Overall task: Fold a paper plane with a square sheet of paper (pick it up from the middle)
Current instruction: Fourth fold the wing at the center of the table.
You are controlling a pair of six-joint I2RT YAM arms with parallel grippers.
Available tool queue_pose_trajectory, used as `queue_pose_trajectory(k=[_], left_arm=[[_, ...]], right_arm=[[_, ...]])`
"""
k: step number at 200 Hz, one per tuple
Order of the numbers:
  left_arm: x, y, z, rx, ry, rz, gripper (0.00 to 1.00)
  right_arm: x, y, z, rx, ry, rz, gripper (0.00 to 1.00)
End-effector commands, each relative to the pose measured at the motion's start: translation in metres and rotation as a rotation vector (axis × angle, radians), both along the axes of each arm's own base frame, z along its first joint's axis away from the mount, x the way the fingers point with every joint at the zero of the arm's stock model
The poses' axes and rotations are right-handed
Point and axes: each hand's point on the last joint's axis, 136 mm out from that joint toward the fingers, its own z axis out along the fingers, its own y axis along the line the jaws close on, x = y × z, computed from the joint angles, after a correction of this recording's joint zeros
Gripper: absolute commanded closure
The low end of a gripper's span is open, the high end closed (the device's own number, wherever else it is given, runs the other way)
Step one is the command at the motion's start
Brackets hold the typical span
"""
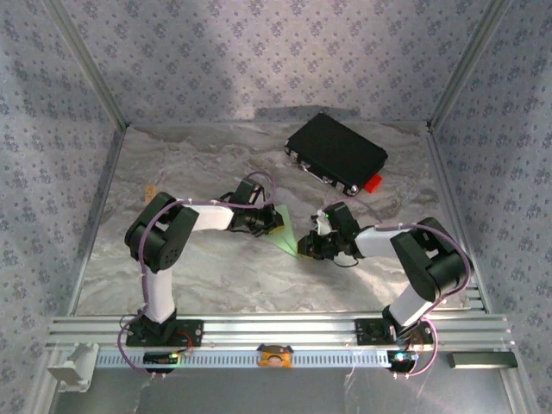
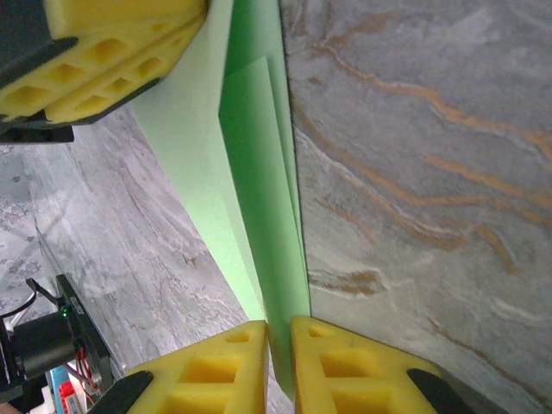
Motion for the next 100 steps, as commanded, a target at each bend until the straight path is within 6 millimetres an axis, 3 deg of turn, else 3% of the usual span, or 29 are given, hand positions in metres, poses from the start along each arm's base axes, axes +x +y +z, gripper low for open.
queue_pose_trajectory(k=[1,35,71,100], left_arm=[[-0.009,0.011,-0.020,0.058,0.046,0.002,0.89],[-0.009,0.012,-0.020,0.059,0.048,0.003,0.89],[-0.009,0.012,-0.021,0.060,0.050,0.005,0.89],[-0.009,0.013,-0.022,0.062,0.054,0.008,0.89]], right_arm=[[-0.023,-0.017,-0.020,-0.079,0.098,-0.004,0.84],[-0.029,-0.026,-0.030,-0.125,0.116,-0.013,0.92],[-0.030,-0.024,-0.022,-0.101,0.111,-0.012,0.86],[-0.033,-0.028,-0.020,-0.115,0.108,-0.010,0.89]])
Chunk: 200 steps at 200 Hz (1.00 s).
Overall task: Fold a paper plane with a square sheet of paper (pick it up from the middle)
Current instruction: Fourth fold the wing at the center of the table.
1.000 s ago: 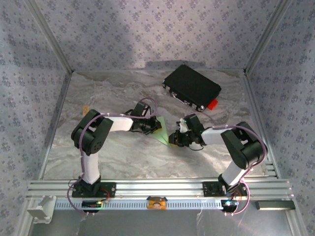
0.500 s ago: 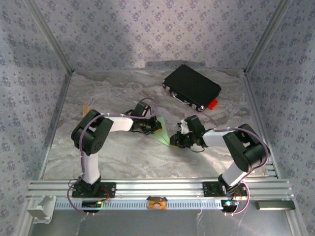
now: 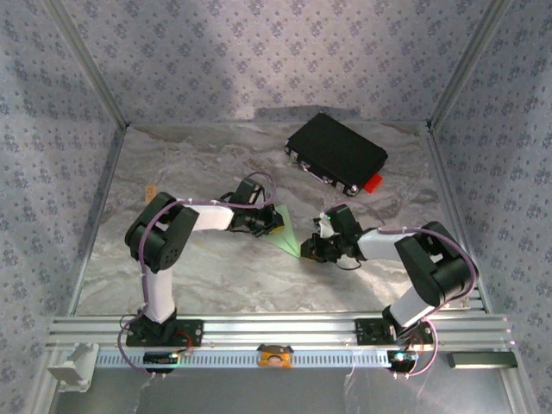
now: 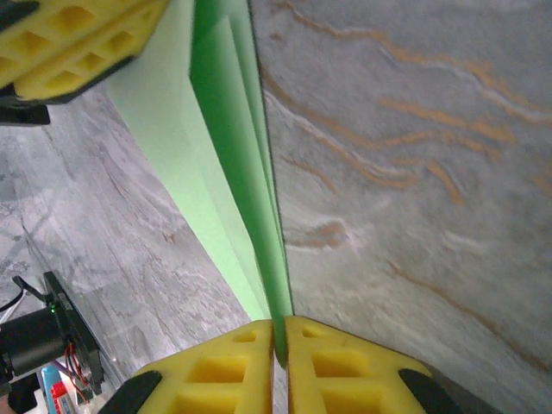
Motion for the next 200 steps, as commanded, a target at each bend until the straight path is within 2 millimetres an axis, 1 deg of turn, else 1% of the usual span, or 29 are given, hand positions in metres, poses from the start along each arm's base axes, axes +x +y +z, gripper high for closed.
queue_pose_trajectory(k=[1,13,40,67,80,96,110,125,138,141,154,169,178,200], left_arm=[[-0.009,0.014,-0.023,0.065,0.051,0.012,0.89],[-0.008,0.013,-0.023,0.065,0.049,0.010,0.89],[-0.009,0.013,-0.022,0.065,0.049,0.010,0.89],[-0.010,0.013,-0.022,0.064,0.052,0.007,0.89],[-0.009,0.014,-0.022,0.063,0.049,0.007,0.89],[-0.011,0.014,-0.023,0.065,0.051,0.003,0.88],[-0.013,0.013,-0.024,0.067,0.054,0.000,0.89],[-0.013,0.013,-0.025,0.067,0.055,-0.001,0.89],[-0.013,0.013,-0.024,0.066,0.053,-0.001,0.89],[-0.013,0.012,-0.024,0.065,0.054,-0.002,0.88],[-0.013,0.012,-0.025,0.068,0.054,-0.001,0.88],[-0.013,0.012,-0.027,0.067,0.060,-0.002,0.88],[-0.013,0.012,-0.027,0.068,0.060,-0.002,0.89],[-0.014,0.012,-0.026,0.066,0.060,-0.003,0.88]], right_arm=[[-0.024,-0.018,-0.018,-0.084,0.092,-0.001,0.89],[-0.025,-0.018,-0.021,-0.084,0.104,0.004,0.92],[-0.026,-0.015,-0.023,-0.076,0.114,0.010,0.92],[-0.023,-0.018,-0.016,-0.087,0.094,0.000,0.86],[-0.016,-0.020,-0.007,-0.088,0.067,-0.016,0.84],[-0.006,-0.018,0.011,-0.068,0.022,-0.032,0.82],[0.002,-0.014,0.025,-0.046,-0.025,-0.023,0.83],[0.010,0.000,0.041,0.007,-0.057,0.019,0.91],[0.010,0.016,0.048,0.049,-0.044,0.069,0.95],[0.011,0.020,0.050,0.047,-0.070,0.097,0.96],[0.015,0.030,0.049,0.028,-0.086,0.127,0.97],[0.020,0.040,0.041,0.007,-0.075,0.145,0.99],[0.023,0.044,0.035,-0.009,-0.068,0.151,1.00],[0.028,0.048,0.027,-0.056,-0.067,0.161,1.00]])
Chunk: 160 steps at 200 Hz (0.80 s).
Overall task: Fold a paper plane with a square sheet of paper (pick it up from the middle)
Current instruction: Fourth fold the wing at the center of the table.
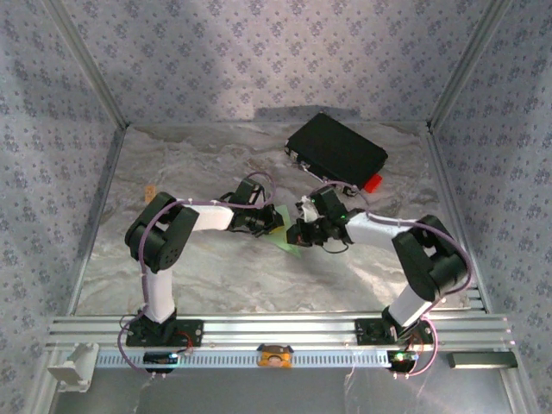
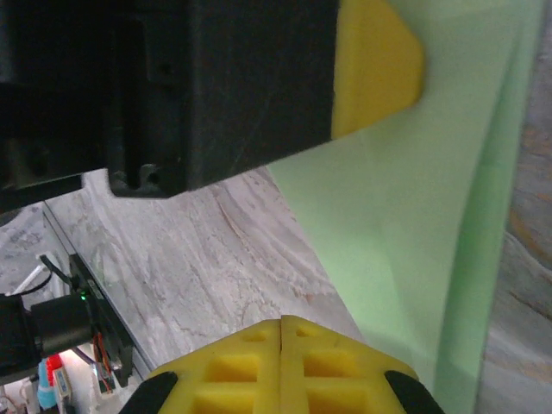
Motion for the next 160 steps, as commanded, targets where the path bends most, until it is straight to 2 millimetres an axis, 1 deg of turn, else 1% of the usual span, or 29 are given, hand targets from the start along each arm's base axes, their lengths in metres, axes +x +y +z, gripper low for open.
queue_pose_trajectory(k=[1,17,48,113,160], left_arm=[[-0.013,0.012,-0.026,0.066,0.060,-0.003,0.88],[-0.013,0.011,-0.026,0.065,0.059,-0.004,0.88],[-0.014,0.012,-0.026,0.067,0.059,-0.003,0.88],[-0.014,0.013,-0.026,0.070,0.059,-0.004,0.88],[-0.015,0.014,-0.028,0.073,0.061,-0.003,0.88]], right_arm=[[0.000,0.000,-0.014,-0.071,0.012,0.024,1.00],[0.002,0.002,-0.019,-0.091,0.016,0.028,1.00],[0.003,-0.008,-0.035,-0.158,0.029,-0.003,0.99],[-0.003,-0.017,-0.046,-0.133,0.063,-0.021,0.98],[-0.013,-0.026,-0.057,-0.136,0.093,-0.037,0.98]])
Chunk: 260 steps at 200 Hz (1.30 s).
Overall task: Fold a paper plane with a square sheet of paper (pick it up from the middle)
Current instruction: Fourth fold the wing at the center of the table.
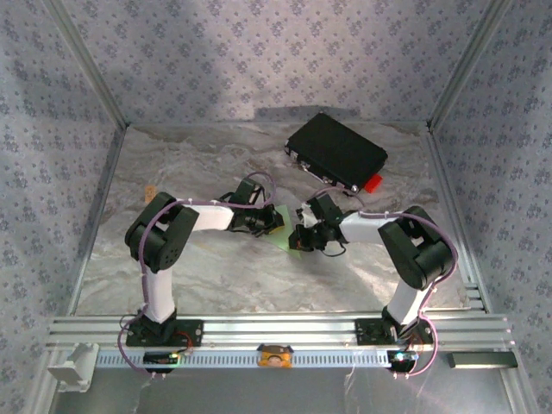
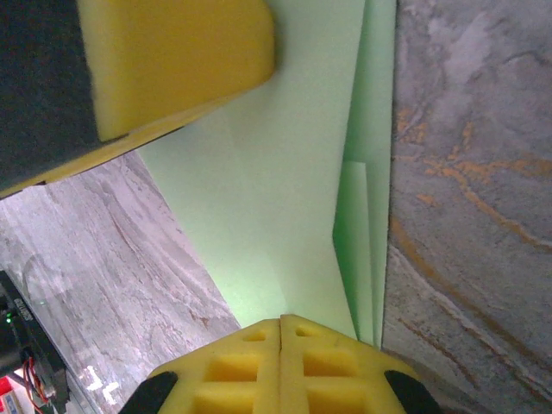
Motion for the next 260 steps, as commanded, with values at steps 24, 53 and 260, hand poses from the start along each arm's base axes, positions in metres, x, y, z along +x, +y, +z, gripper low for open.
queue_pose_trajectory(k=[24,53,260], left_arm=[[-0.014,0.016,-0.029,0.077,0.065,0.003,0.88],[-0.014,0.019,-0.031,0.081,0.068,0.008,0.88],[-0.015,0.021,-0.034,0.077,0.074,0.010,0.88]], right_arm=[[-0.018,-0.017,-0.017,-0.026,0.069,-0.019,0.98],[-0.025,-0.020,-0.014,-0.004,0.074,-0.012,0.97],[-0.033,-0.045,0.024,0.009,-0.031,-0.065,0.96]])
